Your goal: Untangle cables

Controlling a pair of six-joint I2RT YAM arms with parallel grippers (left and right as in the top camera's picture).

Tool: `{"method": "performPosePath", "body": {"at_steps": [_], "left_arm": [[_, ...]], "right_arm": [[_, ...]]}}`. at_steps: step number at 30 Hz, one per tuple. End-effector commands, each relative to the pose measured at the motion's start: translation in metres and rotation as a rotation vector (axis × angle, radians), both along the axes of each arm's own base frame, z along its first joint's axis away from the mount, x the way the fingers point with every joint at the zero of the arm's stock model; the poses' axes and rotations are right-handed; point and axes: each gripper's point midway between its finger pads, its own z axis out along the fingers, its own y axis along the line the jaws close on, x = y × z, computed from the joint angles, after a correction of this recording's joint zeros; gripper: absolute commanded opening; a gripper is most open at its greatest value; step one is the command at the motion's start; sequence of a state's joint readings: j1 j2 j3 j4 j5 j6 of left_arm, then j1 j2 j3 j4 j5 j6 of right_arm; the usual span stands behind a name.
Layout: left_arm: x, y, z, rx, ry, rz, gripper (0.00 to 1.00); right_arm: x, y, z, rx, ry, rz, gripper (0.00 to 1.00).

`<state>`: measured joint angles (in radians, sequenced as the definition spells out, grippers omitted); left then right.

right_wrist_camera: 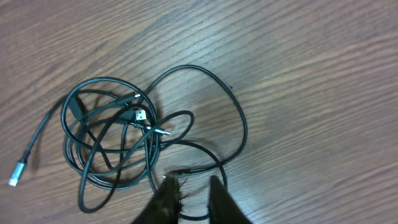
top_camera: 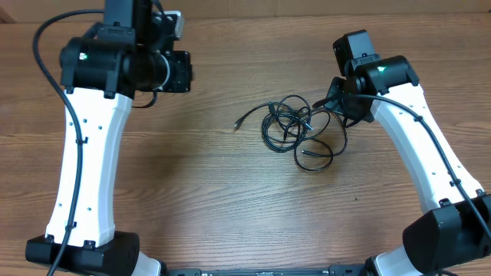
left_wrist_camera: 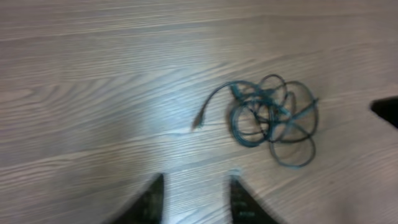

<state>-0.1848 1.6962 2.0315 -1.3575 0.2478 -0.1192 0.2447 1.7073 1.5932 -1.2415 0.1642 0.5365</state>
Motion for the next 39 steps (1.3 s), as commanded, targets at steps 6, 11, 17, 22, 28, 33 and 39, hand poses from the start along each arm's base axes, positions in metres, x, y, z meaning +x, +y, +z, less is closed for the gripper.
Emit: {"method": "performPosePath", "body": {"at_steps": [6,11,17,22,28,33,39], "left_arm": [[0.004,-0.054,-0.040,0.013,0.080,-0.187,0.57],[0.008,-0.090,-0.086,0.061,0.159,-0.291,0.66],[0.014,-0.120,-0.146,0.088,0.280,-0.322,0.64],[0.017,-0.143,-0.196,0.113,0.344,-0.360,0.63],[0.017,-0.144,-0.249,0.220,0.410,-0.358,0.59],[0.017,-0.150,-0.276,0.237,0.435,-0.368,0.59],[0.024,-0.157,-0.292,0.231,0.418,-0.370,0.56]], "right_arm": [[-0.002,-0.038,0.058,0.038,-0.165,-0.074,0.65],[-0.013,-0.036,0.081,0.043,-0.216,0.039,0.73],[-0.021,-0.037,0.080,0.041,-0.194,0.038,0.75],[-0.021,-0.037,0.080,0.043,-0.191,0.037,0.75],[-0.022,-0.035,0.079,0.054,-0.185,0.042,0.75],[-0.023,-0.033,0.079,0.062,-0.184,0.045,0.75],[-0.023,-0.032,0.079,0.068,-0.183,0.047,0.75]]}}
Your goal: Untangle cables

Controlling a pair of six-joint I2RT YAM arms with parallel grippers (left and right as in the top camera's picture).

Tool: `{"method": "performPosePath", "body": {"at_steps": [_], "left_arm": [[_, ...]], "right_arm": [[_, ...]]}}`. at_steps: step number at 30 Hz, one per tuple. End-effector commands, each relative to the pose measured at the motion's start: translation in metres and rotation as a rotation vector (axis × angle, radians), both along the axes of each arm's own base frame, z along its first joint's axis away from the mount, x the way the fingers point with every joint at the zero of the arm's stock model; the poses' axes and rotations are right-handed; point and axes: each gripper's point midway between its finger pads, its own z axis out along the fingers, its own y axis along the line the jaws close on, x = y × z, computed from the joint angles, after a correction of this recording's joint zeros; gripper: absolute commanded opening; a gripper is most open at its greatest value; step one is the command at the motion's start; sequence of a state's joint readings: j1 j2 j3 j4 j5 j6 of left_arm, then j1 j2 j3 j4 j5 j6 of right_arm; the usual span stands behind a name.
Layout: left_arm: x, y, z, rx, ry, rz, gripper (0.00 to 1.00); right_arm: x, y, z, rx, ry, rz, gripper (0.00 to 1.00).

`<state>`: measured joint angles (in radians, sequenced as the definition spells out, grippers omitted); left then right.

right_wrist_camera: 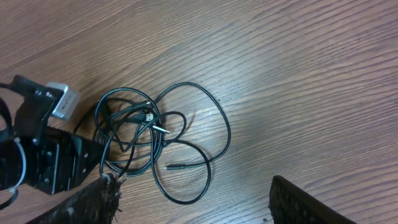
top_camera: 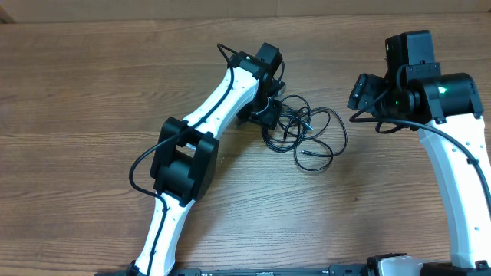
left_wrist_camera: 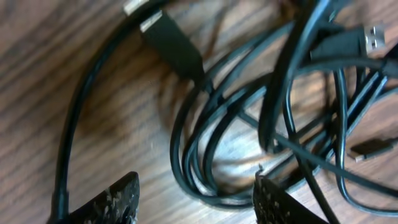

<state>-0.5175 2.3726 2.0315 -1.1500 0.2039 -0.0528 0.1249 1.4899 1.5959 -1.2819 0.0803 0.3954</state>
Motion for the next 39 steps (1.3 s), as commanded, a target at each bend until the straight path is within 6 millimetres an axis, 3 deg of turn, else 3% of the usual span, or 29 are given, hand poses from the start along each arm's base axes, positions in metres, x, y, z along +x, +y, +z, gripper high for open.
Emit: {"method": "performPosePath", "body": {"at_steps": [1,5,7,10,12,16,20,25,29,32,39], "left_arm": [[0.000,-0.004,-0.019,0.019,0.011,0.012,0.56],[-0.003,-0.007,-0.028,0.026,0.029,0.029,0.51],[-0.005,-0.009,-0.029,0.029,0.031,0.023,0.39],[-0.006,-0.009,-0.024,0.028,0.029,0.021,0.07],[-0.007,-0.008,-0.015,0.029,0.031,0.023,0.04],[-0.003,0.001,0.032,0.010,0.001,0.043,0.04],[-0.001,0.008,0.101,-0.053,-0.081,0.059,0.04],[-0.018,0.014,0.185,-0.145,-0.212,0.014,0.04],[-0.031,0.020,0.236,-0.204,-0.314,0.014,0.04],[-0.039,0.023,0.260,-0.241,-0.365,0.013,0.04],[-0.052,0.010,0.276,-0.344,-0.346,-0.016,0.04]], "right_arm": [[0.002,0.001,0.009,0.010,-0.025,0.005,0.75],[0.001,0.001,0.009,0.009,-0.020,0.006,0.75],[0.001,0.001,0.009,0.009,-0.020,0.006,0.75],[0.001,0.001,0.009,0.009,-0.020,0.006,0.75],[0.001,0.001,0.009,0.008,-0.020,0.006,0.75],[0.002,0.007,0.010,0.039,-0.026,0.024,0.85],[0.004,0.042,0.015,0.160,-0.049,0.234,0.86],[0.008,0.065,0.016,0.259,-0.060,0.323,0.87],[0.010,0.083,0.013,0.337,-0.045,0.371,0.87],[0.011,0.105,0.010,0.405,-0.032,0.431,0.87],[0.010,0.138,0.002,0.412,-0.017,0.517,0.87]]}}
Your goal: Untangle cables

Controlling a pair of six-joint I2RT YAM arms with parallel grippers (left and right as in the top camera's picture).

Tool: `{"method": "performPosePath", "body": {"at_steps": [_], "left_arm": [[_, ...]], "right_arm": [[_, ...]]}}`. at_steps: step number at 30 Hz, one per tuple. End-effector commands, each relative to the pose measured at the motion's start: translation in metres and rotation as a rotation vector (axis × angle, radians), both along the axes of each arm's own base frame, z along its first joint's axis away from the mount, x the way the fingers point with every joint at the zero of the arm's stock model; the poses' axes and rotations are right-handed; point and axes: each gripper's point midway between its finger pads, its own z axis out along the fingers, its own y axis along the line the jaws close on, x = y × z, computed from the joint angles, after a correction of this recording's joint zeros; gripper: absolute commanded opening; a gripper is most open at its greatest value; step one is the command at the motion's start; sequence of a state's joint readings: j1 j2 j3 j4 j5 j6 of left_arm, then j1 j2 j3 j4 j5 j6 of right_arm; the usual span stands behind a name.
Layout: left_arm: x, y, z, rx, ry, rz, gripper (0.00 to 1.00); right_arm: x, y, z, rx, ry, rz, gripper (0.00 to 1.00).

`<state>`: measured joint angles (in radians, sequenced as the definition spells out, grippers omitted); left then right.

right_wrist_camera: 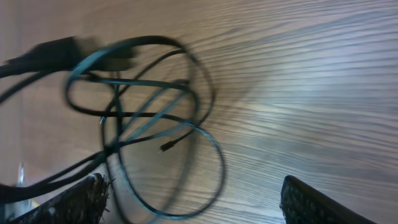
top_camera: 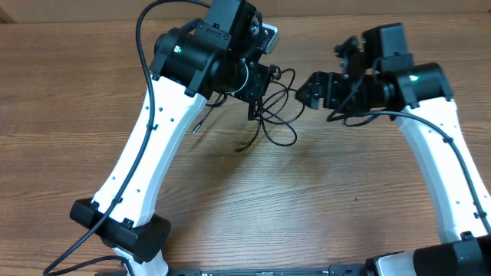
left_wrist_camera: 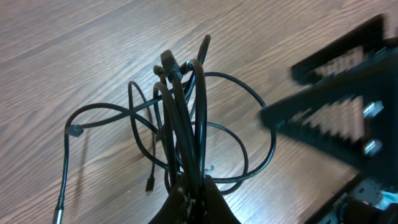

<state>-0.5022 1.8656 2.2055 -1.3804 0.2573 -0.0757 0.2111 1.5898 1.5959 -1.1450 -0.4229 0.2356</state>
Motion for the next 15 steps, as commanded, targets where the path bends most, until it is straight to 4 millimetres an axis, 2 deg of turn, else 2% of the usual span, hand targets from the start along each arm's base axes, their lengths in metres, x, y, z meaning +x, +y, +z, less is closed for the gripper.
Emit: {"method": "performPosePath", "body": {"at_steps": [1,6,8,10,11,13,14,15], "left_arm": [[-0.008,-0.016,0.011,-0.087,0.011,-0.061,0.04],[-0.020,-0.031,0.031,-0.197,0.020,-0.129,0.04],[-0.024,-0.033,0.043,-0.232,0.005,-0.147,0.04],[-0.028,-0.032,0.055,-0.248,-0.021,-0.153,0.04],[-0.030,-0.030,0.059,-0.249,-0.040,-0.162,0.04],[-0.030,-0.021,0.066,-0.224,-0.078,-0.144,0.04],[-0.028,-0.012,0.067,-0.192,-0.098,-0.114,0.04],[-0.025,0.003,0.067,-0.137,-0.125,-0.063,0.04]], "right_arm": [[-0.002,0.026,0.005,0.034,-0.017,0.073,0.87],[0.003,0.046,-0.008,0.034,-0.007,0.113,0.85],[0.008,0.053,-0.017,0.031,-0.003,0.123,0.79],[0.015,0.056,-0.027,0.027,0.021,0.091,0.68],[0.020,0.055,-0.034,0.017,0.037,0.062,0.59],[0.027,0.046,-0.047,-0.035,0.057,0.000,0.27],[0.031,0.038,-0.055,-0.078,0.074,-0.050,0.14],[0.034,0.020,-0.066,-0.156,0.103,-0.148,0.06]]}}
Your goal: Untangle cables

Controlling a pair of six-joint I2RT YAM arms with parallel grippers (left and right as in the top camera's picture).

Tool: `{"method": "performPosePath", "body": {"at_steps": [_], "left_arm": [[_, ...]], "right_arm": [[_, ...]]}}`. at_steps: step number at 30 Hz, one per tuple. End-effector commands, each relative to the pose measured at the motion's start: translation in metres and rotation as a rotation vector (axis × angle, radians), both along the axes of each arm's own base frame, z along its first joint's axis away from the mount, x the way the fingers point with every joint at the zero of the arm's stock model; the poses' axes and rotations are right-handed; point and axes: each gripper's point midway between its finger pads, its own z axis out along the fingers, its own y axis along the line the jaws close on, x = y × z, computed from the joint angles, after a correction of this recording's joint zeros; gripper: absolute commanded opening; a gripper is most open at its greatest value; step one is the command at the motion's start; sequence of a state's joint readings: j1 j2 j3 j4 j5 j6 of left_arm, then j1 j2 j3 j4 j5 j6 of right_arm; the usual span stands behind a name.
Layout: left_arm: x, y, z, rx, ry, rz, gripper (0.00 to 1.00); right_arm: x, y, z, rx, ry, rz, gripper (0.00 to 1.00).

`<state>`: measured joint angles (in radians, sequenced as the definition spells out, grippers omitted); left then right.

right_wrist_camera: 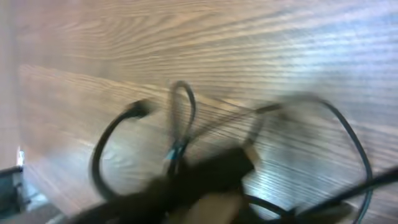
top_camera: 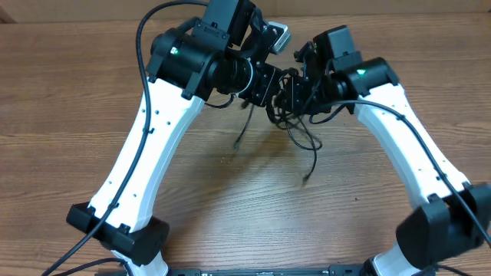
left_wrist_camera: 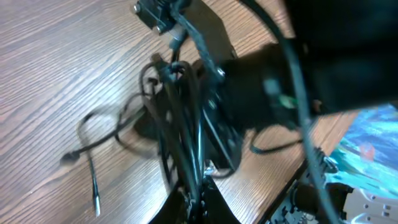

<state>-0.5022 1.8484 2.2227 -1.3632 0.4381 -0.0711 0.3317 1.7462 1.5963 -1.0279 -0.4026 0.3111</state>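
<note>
A knot of thin black cables hangs above the wooden table, between both arms at the back middle. My left gripper is shut on the bundle; in the left wrist view the strands run up out of its shut fingertips. My right gripper is pressed into the bundle from the right, and it shows as a dark mass in the left wrist view. The right wrist view is blurred; a cable loop shows, but the jaws are unreadable. Two loose ends dangle lower down.
The brown wooden table spreads under both arms. The left wrist view shows the table's edge at lower right, with blue clutter beyond it. The two white arms meet close together at the back middle.
My right gripper has moved left from beside the lifted bundle into it, right up against my left gripper. The bundle hangs a little further right, with one loose end now lower.
The cables lay in a tangle mid-table with my right gripper at their right edge and my left far off. Then my left gripper stood open over the tangle and my right had drawn back. Then my left held the bundle lifted; now my right is in it.
</note>
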Motion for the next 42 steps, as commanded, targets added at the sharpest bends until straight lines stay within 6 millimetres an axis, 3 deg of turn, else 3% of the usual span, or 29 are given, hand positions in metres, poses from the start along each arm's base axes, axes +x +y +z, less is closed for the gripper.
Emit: {"method": "performPosePath", "body": {"at_steps": [1,6,10,14,17,19,21,23,25,27,31,34,36,37,39,42], "left_arm": [[-0.005,0.036,0.042,0.047,-0.161,0.078,0.04],[0.007,0.100,0.038,0.223,-0.191,0.264,0.04],[0.018,0.138,0.035,0.272,-0.175,0.367,0.04],[0.028,0.166,0.035,0.273,-0.164,0.451,0.04],[0.029,0.171,0.035,0.241,-0.143,0.466,0.04],[0.028,0.168,0.035,0.228,-0.137,0.457,0.04],[0.029,0.167,0.035,0.227,-0.139,0.456,0.04],[0.029,0.167,0.035,0.227,-0.138,0.456,0.04],[0.028,0.167,0.035,0.228,-0.137,0.456,0.04],[0.028,0.167,0.035,0.228,-0.136,0.456,0.04],[0.026,0.163,0.034,0.207,-0.122,0.438,0.04],[0.024,0.153,0.031,0.172,-0.095,0.397,0.08],[0.022,0.145,0.024,0.155,-0.063,0.352,0.27],[0.021,0.138,0.017,0.136,-0.023,0.316,0.43],[0.021,0.131,0.006,0.125,0.021,0.276,0.59],[0.024,0.122,-0.013,0.111,0.100,0.246,0.70]], "right_arm": [[0.016,-0.040,-0.021,-0.190,0.037,-0.230,0.04],[0.013,-0.088,-0.032,-0.392,0.056,-0.371,0.05],[0.009,-0.108,-0.034,-0.438,0.081,-0.406,0.08],[0.006,-0.117,-0.036,-0.440,0.111,-0.424,0.04],[0.004,-0.094,-0.034,-0.331,0.125,-0.320,0.04],[-0.003,-0.048,-0.023,-0.138,0.078,-0.025,0.04],[-0.026,0.005,0.005,0.137,0.007,0.299,0.04],[-0.046,0.032,0.028,0.315,-0.049,0.477,0.04],[-0.053,0.040,0.034,0.359,-0.074,0.534,0.04],[-0.043,0.036,0.025,0.285,-0.084,0.499,0.04],[-0.008,-0.007,-0.009,-0.005,0.022,0.127,0.04],[-0.020,0.014,0.005,0.121,-0.010,0.269,0.04],[-0.026,0.026,0.017,0.216,-0.031,0.342,0.04],[-0.027,0.033,0.025,0.271,-0.044,0.362,0.04],[-0.028,0.040,0.036,0.332,-0.064,0.386,0.04],[-0.027,0.051,0.055,0.431,-0.113,0.428,0.04]]}}
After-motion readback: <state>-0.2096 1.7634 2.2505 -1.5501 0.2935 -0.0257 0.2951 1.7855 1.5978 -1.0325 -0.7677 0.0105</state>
